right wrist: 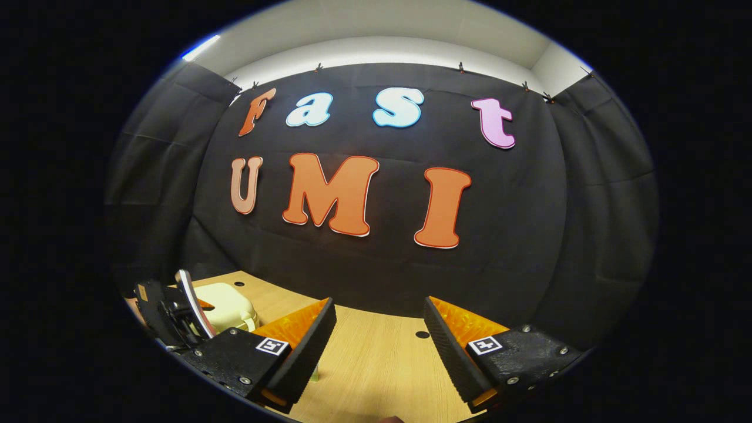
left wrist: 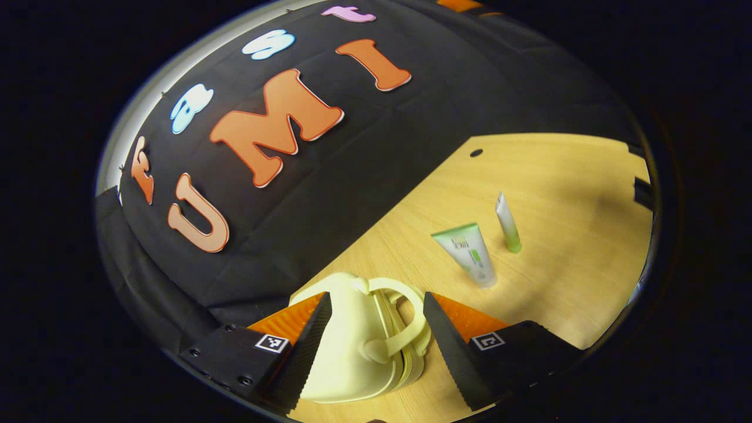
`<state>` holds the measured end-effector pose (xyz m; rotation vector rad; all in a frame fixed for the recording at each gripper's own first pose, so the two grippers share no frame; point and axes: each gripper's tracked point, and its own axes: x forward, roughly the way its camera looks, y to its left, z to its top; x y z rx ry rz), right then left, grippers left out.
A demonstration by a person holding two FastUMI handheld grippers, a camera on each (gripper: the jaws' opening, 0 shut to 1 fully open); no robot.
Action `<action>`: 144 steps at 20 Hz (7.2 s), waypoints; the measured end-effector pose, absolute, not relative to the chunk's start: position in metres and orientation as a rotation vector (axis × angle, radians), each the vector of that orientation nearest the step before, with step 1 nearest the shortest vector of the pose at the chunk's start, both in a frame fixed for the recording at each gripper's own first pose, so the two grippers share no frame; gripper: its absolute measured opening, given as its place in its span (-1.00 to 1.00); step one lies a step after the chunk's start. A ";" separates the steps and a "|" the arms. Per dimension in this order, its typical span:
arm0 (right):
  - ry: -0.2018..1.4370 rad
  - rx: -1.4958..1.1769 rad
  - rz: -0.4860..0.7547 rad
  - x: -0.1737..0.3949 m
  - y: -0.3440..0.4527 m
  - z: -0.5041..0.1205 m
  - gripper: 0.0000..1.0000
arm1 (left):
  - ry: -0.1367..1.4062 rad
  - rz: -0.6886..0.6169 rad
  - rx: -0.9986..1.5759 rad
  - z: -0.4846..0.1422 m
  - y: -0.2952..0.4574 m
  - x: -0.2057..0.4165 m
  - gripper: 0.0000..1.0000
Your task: First open the suitcase, pack the skin care products into it, and then close the suitcase.
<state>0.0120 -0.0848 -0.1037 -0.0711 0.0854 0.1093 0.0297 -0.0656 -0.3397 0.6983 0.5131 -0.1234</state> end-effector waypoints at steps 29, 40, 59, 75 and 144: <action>0.189 -0.074 0.029 0.020 -0.018 -0.123 0.91 | 0.430 -0.202 0.570 -0.371 -0.057 0.049 -0.72; 0.218 -0.084 0.087 0.036 0.056 -0.125 0.91 | 0.352 0.020 0.135 -0.350 -0.036 0.055 -0.70; 0.329 -0.080 0.108 0.056 0.161 -0.161 0.91 | 0.573 0.445 0.181 -0.389 0.043 0.026 -0.98; 0.350 -0.068 0.073 0.054 0.100 -0.193 0.91 | 0.413 0.157 0.149 -0.351 -0.160 0.060 0.69; 0.778 -0.051 0.315 0.048 0.064 -0.443 0.49 | 0.453 0.009 0.125 -0.319 -0.420 0.024 -0.09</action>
